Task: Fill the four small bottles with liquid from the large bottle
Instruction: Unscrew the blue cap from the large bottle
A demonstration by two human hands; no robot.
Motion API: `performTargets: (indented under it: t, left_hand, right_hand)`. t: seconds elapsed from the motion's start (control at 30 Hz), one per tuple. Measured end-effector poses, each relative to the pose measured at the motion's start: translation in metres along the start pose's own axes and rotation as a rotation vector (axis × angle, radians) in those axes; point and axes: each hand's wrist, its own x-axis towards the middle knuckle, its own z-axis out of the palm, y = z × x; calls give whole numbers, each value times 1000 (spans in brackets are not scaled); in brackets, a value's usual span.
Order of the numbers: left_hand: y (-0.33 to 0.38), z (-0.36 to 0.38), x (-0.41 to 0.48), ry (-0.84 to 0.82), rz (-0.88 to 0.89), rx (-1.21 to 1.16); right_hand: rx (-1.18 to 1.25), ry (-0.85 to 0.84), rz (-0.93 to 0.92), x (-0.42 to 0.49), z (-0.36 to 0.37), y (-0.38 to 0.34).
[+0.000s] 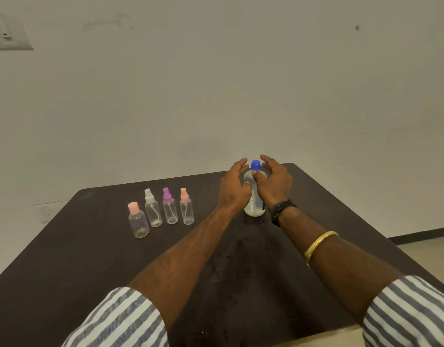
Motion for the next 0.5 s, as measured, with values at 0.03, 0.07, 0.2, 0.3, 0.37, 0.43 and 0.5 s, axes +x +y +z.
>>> performTargets:
  t: [0.03, 0.07, 0.2, 0.3, 0.37, 0.43, 0.5]
  left_hand:
    - [-2, 0, 0, -7, 8, -1]
    - [-4, 1, 0, -14, 15, 1]
    - [-6, 1, 0, -22, 29, -11]
    - [-5, 1, 0, -20, 46, -31]
    - [-2, 1, 0, -4, 61, -36]
    - [1, 0, 0, 14, 71, -32]
    - [1, -1, -1, 30, 81, -28]
  right_hand:
    - [2, 1, -4, 1, 1, 1]
    - [8, 5, -14, 2, 2, 2]
    - [24, 20, -41, 5, 5, 5]
    - [37, 28, -51, 8, 5, 5]
    - [53, 45, -64, 9, 3, 4]
    - [68, 61, -69, 11, 0, 1]
    - [92, 77, -54, 11, -4, -2]
